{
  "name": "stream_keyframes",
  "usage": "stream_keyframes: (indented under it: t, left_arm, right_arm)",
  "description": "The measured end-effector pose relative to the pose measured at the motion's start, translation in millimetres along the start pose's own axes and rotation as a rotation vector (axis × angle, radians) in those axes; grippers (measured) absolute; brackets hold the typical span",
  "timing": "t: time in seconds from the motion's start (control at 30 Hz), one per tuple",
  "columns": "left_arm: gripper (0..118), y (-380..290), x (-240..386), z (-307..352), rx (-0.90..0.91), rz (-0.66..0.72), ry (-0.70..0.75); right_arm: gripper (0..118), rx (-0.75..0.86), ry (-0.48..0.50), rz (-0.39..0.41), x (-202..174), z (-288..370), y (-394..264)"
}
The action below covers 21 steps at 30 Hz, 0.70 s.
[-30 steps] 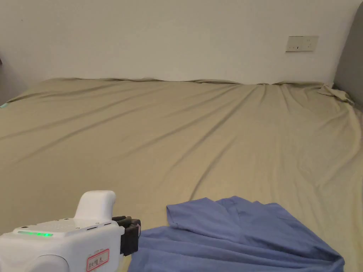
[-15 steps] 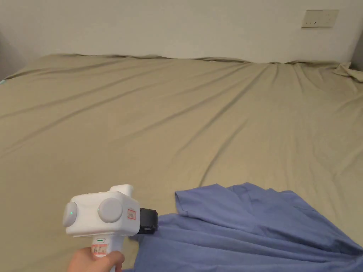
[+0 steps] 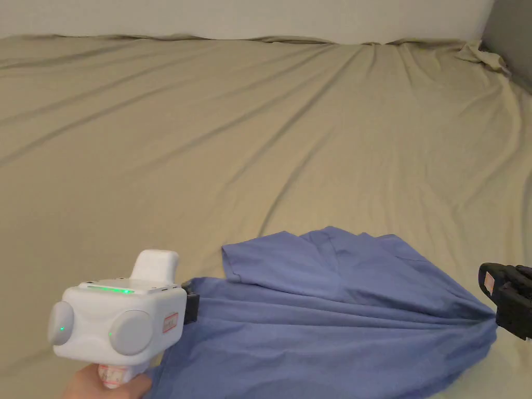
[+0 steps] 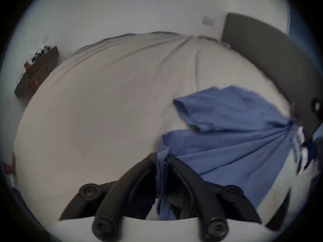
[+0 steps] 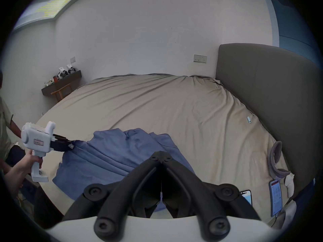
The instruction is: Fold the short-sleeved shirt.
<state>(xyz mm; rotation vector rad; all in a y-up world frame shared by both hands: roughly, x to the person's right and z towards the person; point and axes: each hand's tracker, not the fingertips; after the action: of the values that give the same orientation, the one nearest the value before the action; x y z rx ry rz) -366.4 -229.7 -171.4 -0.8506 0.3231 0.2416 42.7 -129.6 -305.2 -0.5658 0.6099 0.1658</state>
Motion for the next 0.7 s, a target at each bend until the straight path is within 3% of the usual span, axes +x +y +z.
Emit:
stream_keyframes:
  t: [0.1, 0.13, 0.17, 0.2, 0.23, 0.27, 0.4, 0.47, 0.5, 0.57, 0.6, 0.63, 0.67, 0.7]
  left_arm:
    - [9, 1.2, -2.1, 50.7, 0.130, 0.155, -0.098]
    - [9, 3.9, -8.6, 67.4, 0.172, 0.178, -0.110]
    - [9, 2.1, -6.0, 80.8, 0.197, 0.166, -0.103]
    - [9, 0.3, -2.5, 88.8, 0.209, 0.153, -0.092]
    - [9, -1.2, 1.5, 95.4, 0.212, 0.138, -0.076]
    - [9, -0.5, 1.4, 98.8, 0.214, 0.129, -0.074]
    - [9, -2.1, 5.6, 88.3, 0.185, 0.139, -0.076]
    - [9, -4.7, 7.4, 81.5, 0.166, 0.140, -0.074]
    - [9, -5.7, 8.1, 79.2, 0.161, 0.137, -0.070]
    - [9, -5.7, 7.6, 71.1, 0.145, 0.143, -0.069]
    - [9, -6.8, 6.2, 68.7, 0.139, 0.154, -0.073]
    - [9, -8.7, 4.2, 66.1, 0.135, 0.169, -0.079]
    - [9, -9.6, 4.4, 62.8, 0.128, 0.181, -0.077]
    - [9, -12.0, 3.6, 60.9, 0.124, 0.190, -0.073]
  right_arm:
    - [4, 0.011, -0.020, -0.028, 12.4, 10.3, 1.3]
    - [36, -0.004, -0.031, -0.038, 18.3, 11.0, 2.2]
    - [87, -0.053, -0.051, -0.053, 24.9, 8.5, 1.9]
    - [118, -0.116, -0.053, -0.063, 31.0, 0.1, -0.6]
    - [118, -0.188, -0.031, -0.073, 40.5, -11.0, -7.1]
    - [118, -0.143, -0.015, -0.086, 46.5, -15.1, -14.9]
    - [118, -0.286, -0.061, -0.119, 61.8, -68.0, -39.6]
    - [110, -0.348, -0.051, -0.137, 65.0, -97.0, -52.0]
    - [98, -0.373, -0.039, -0.148, 68.6, -106.2, -53.7]
    - [36, -0.422, -0.002, -0.181, 68.6, -126.2, -60.9]
    - [24, -0.436, 0.041, -0.208, 67.8, -131.8, -63.6]
    - [22, -0.427, 0.075, -0.251, 65.9, -131.6, -63.8]
    - [22, -0.400, 0.041, -0.249, 60.5, -129.6, -65.2]
    - [22, -0.378, 0.001, -0.198, 55.2, -127.0, -64.6]
